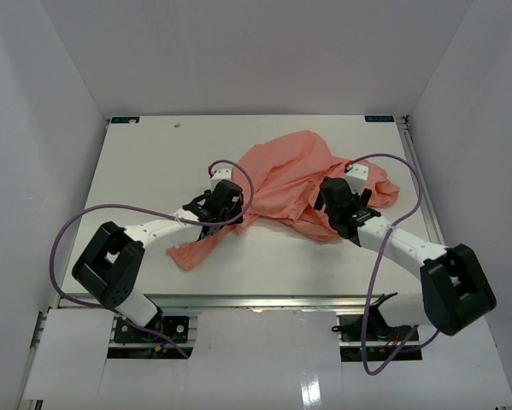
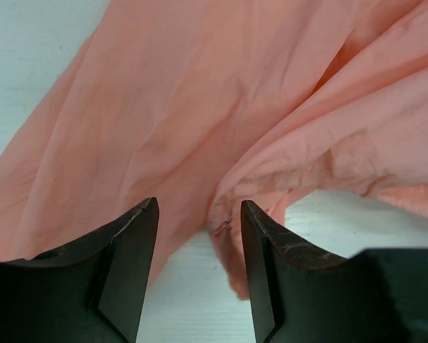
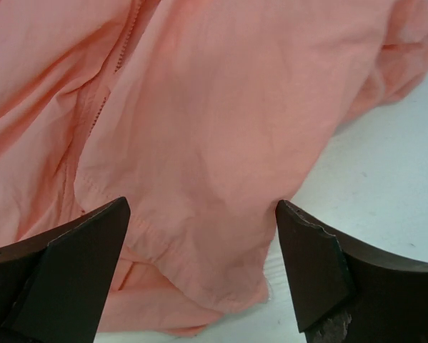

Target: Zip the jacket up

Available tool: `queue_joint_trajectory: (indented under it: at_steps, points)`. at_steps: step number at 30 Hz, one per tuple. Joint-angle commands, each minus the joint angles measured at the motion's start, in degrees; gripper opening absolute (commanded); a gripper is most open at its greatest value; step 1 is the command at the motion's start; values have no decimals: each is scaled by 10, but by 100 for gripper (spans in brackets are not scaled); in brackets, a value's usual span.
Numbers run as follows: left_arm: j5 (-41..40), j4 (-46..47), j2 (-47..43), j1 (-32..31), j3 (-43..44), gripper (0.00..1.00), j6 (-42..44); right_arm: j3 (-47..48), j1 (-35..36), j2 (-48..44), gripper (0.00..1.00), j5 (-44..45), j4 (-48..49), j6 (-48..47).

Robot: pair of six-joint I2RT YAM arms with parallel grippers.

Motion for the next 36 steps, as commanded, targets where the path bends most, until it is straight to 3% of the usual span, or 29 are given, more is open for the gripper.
queue_joint_trajectory:
  at_steps: [1,9,20,29,35,36]
  points:
    - [-16,17,-58,0,-43,64,-5,75,-8,77,88,-43,25,5]
    - [-29,54,-105,2,-82,69,12,113,-8,131,85,-53,25,17]
    - [-24,65,-137,1,-99,70,16,138,44,100,80,26,-22,43]
    - [-20,68,-146,1,-104,70,18,189,50,167,80,39,-72,73]
    - [-20,68,-146,1,-105,70,20,164,59,122,75,83,-88,88]
    - [-20,68,-147,1,-105,70,20,148,59,101,70,92,-88,92]
